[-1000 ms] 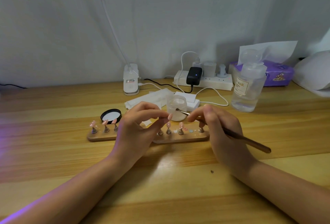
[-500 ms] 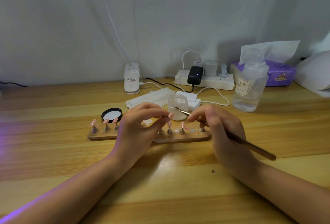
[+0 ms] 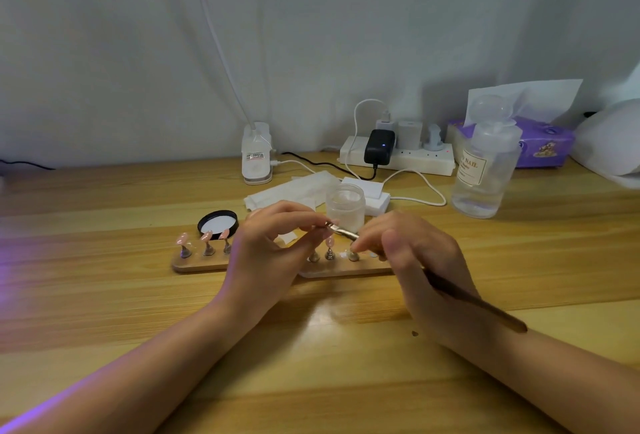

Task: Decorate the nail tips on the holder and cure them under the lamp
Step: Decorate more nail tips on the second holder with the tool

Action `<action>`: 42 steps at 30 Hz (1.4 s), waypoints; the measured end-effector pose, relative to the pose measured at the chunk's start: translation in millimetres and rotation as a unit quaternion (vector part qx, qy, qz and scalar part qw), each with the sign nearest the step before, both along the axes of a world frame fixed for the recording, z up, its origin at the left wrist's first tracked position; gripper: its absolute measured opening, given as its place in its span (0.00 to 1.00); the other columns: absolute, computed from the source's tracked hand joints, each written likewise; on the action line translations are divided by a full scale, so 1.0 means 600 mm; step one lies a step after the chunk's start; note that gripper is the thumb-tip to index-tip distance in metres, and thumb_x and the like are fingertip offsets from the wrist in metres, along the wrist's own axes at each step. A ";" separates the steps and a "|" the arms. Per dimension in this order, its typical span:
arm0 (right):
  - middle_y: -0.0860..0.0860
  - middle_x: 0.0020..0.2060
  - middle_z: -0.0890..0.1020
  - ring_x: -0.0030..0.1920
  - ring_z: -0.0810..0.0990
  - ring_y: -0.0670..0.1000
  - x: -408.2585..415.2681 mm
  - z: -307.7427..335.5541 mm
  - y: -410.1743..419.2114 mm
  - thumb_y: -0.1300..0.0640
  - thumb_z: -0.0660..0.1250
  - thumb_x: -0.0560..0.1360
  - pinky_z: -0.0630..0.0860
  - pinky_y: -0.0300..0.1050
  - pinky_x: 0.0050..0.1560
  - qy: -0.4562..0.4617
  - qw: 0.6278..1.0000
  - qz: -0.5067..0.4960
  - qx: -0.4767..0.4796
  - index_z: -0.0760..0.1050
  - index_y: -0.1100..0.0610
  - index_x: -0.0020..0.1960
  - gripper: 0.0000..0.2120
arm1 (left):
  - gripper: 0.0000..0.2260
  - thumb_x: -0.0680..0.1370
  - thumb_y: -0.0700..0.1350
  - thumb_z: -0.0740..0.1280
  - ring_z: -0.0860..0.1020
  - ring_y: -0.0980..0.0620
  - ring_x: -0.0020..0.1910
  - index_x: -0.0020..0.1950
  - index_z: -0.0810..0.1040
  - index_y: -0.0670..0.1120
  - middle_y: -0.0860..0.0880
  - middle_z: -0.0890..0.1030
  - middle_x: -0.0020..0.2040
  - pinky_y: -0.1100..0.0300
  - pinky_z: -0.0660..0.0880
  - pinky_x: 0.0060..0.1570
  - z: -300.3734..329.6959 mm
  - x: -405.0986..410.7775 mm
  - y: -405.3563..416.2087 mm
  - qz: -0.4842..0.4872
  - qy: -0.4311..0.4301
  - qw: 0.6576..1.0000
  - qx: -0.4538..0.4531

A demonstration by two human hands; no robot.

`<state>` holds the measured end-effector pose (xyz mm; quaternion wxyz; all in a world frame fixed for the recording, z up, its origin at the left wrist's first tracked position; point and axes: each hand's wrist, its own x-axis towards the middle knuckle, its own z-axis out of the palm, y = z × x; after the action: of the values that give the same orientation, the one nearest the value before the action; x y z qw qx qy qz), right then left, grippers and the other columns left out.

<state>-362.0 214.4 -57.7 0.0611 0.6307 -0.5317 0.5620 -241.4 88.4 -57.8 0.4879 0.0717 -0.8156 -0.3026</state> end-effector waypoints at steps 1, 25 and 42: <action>0.46 0.39 0.79 0.43 0.77 0.40 0.000 0.000 -0.001 0.51 0.51 0.80 0.71 0.35 0.44 0.009 1.000 -0.001 0.004 0.78 0.57 0.42 0.20 | 0.10 0.68 0.40 0.70 0.79 0.56 0.39 0.49 0.80 0.47 0.51 0.81 0.40 0.57 0.76 0.41 0.000 0.000 0.000 0.000 0.000 1.000 0.001; 0.42 0.37 0.78 0.42 0.76 0.39 0.000 0.005 -0.002 0.52 0.53 0.76 0.69 0.30 0.43 -0.035 0.998 -0.038 0.027 0.76 0.51 0.43 0.13 | 0.08 0.72 0.42 0.68 0.78 0.58 0.44 0.50 0.80 0.48 0.55 0.80 0.44 0.57 0.76 0.46 -0.002 -0.002 0.003 -0.004 -0.007 1.000 -0.005; 0.43 0.37 0.80 0.41 0.78 0.41 -0.003 0.000 0.000 0.51 0.51 0.77 0.70 0.31 0.41 -0.104 0.994 -0.012 0.018 0.77 0.52 0.41 0.17 | 0.09 0.72 0.44 0.68 0.78 0.56 0.43 0.52 0.79 0.52 0.57 0.81 0.43 0.40 0.73 0.45 -0.007 -0.001 0.002 0.010 -0.029 1.000 0.004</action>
<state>-363.6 214.7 -57.5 0.0004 0.5633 -0.5527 0.6142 -242.1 89.4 -61.8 0.4668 0.0904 -0.8275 -0.2986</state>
